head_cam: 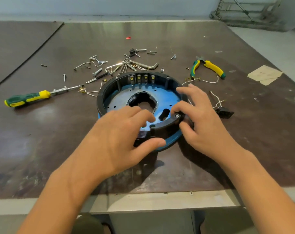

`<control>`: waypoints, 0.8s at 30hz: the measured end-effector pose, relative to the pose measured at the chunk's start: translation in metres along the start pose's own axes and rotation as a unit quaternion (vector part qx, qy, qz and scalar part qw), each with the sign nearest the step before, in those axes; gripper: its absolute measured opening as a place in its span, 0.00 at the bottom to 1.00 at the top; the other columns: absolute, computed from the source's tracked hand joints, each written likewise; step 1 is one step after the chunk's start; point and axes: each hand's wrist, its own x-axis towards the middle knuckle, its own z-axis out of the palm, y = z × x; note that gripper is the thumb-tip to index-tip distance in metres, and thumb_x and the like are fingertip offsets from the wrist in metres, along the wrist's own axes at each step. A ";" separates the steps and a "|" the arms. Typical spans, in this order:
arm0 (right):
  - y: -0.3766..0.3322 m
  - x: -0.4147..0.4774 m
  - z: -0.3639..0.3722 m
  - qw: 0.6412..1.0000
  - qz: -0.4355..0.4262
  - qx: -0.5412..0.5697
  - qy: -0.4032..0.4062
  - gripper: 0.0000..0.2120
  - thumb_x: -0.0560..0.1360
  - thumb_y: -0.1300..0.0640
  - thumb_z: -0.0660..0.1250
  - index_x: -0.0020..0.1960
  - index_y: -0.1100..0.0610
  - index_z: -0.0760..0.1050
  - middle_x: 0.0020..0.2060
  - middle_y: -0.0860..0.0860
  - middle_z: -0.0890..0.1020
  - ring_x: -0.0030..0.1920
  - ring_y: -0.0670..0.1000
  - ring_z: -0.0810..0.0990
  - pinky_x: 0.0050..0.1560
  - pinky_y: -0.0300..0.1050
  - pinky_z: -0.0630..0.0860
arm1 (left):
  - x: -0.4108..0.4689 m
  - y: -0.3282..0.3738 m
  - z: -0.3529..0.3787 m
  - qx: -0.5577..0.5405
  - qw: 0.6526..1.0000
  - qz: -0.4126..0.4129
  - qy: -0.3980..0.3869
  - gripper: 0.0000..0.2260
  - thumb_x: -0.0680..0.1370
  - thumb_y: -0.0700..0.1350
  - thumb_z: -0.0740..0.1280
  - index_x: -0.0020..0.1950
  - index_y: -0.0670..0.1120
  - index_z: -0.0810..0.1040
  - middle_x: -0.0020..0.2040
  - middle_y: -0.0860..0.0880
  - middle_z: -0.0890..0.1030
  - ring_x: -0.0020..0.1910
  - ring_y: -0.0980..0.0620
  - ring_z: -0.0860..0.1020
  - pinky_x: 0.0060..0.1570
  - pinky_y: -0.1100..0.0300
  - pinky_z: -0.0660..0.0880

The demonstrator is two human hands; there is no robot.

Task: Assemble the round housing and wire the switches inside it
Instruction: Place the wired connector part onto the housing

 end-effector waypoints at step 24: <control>0.060 -0.007 -0.058 0.936 0.243 -0.019 0.253 0.08 0.75 0.60 0.71 0.48 0.47 0.81 0.38 0.43 0.81 0.38 0.30 0.77 0.39 0.20 0.68 | 0.001 -0.004 0.006 -0.033 0.999 0.020 -0.013 0.21 0.74 0.65 0.58 0.52 0.52 0.81 0.41 0.57 0.83 0.40 0.51 0.79 0.44 0.62 0.73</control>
